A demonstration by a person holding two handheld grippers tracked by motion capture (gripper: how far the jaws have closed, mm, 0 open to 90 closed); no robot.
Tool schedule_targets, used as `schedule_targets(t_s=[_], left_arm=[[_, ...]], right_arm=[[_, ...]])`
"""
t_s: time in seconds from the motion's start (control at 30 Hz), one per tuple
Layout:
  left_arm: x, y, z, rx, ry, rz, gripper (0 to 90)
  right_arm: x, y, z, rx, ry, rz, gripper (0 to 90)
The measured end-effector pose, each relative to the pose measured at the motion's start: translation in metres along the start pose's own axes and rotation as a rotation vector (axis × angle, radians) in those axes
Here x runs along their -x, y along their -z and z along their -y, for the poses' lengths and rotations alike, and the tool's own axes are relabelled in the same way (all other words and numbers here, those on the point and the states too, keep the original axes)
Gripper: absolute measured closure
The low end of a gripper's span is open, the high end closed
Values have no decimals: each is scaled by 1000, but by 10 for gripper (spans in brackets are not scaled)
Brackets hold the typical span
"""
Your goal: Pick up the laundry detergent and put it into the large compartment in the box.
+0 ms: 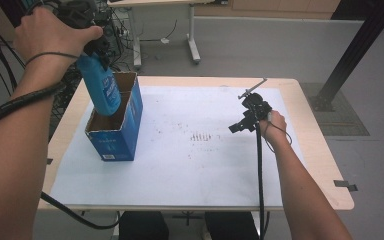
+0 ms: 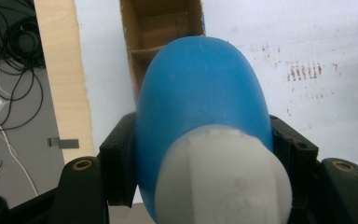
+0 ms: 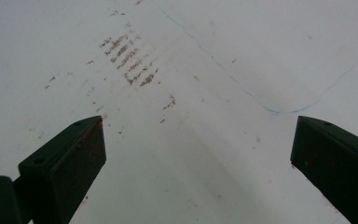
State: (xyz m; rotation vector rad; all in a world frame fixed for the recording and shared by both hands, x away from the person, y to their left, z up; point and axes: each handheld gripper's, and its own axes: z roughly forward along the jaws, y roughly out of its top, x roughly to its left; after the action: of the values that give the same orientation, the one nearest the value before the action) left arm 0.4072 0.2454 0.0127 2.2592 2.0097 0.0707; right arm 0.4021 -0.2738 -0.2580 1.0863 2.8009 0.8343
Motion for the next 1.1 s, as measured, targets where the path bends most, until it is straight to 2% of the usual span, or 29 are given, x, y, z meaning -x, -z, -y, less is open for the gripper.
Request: schedule_targets(t_s=[0.2,0.3,0.33,0.7,0.9,1.1], left_arm=[[-3,-9,1,8,-1,-1,377],[-5,-18,1,3,0,2,377],[-7,-25,0,-3,1,5,377],[-16,-50,-2,-27,14,12,377],[-15,-65,-2,-38,13,2,377],[-17,-76,-2,-44,12,9,377]], right_arm=[[1,2,2,2,-2,1,33],[1,2,3,3,-5,3,33],[1,3,4,6,-8,3,33],[3,4,7,12,-14,1,33],[4,3,8,16,-12,-3,33],[5,2,9,18,-17,-8,33]])
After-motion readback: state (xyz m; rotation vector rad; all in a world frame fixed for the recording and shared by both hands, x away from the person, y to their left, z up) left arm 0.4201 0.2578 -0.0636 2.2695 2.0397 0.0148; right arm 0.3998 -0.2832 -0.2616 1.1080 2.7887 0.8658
